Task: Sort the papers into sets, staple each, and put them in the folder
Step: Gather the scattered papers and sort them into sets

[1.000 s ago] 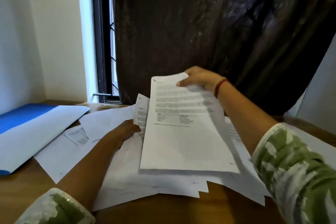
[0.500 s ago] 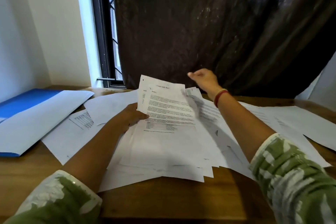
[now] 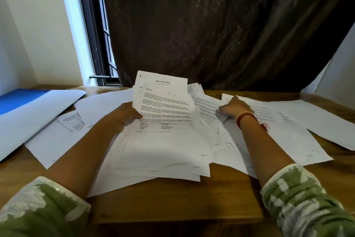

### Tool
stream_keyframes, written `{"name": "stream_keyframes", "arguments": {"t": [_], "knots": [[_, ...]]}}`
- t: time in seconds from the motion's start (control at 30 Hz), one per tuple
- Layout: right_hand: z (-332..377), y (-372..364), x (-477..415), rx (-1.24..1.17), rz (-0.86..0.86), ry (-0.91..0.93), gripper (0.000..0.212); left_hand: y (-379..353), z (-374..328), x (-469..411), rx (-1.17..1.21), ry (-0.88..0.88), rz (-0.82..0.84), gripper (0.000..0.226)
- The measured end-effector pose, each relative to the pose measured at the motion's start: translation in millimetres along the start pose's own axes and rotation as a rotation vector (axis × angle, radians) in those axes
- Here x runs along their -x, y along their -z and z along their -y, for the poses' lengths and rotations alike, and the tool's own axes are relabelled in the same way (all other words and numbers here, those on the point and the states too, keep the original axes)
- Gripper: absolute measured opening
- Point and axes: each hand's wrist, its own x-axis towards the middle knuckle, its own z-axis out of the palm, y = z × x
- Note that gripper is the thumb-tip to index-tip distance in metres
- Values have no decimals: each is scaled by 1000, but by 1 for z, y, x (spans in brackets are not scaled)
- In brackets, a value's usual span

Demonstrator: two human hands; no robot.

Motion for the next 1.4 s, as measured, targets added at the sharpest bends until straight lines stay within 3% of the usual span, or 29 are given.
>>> {"name": "stream_keyframes", "arguments": {"t": [0.07,0.13,0.23,0.33,0.37,0.5,0.57,0.67,0.73,0.83,0.97,1.03,1.1,1.2,1.4], "knots": [[-3,-1,-3,-23,14,8,68,1,0,1,20,-15,29,46],[-3,-1,-6,-272,74,2,75,2,1,1,17,-23,41,45],[4,4,2,-949,239,-95,55,3,-1,5,21,-34,59,46],[7,5,1,-1306,370,-158,31,3,-1,7,40,-38,63,44],[8,3,3,-1279,409,-145,28,3,-2,8,52,-36,62,44],[16,-8,11,-769,401,-16,40,0,-5,12,46,-11,39,38],[18,-6,13,-700,407,25,48,-2,-7,14,42,-6,12,34],[18,-2,14,-712,471,97,34,-4,-9,16,59,0,-6,31],[19,-2,13,-615,313,139,21,-2,-8,16,71,3,-10,33],[27,15,18,-400,-171,150,21,2,-6,18,63,6,-28,40],[56,74,42,-638,-603,281,30,3,-7,18,26,38,-35,40],[69,110,46,-764,-710,319,29,0,-10,21,7,52,-48,37],[80,140,35,-967,-672,308,27,-2,-11,21,0,60,-61,35],[88,152,23,-1151,-419,284,30,-2,-14,23,7,74,-70,29],[72,55,43,-1010,147,258,33,1,-12,21,55,43,-61,31]]}}
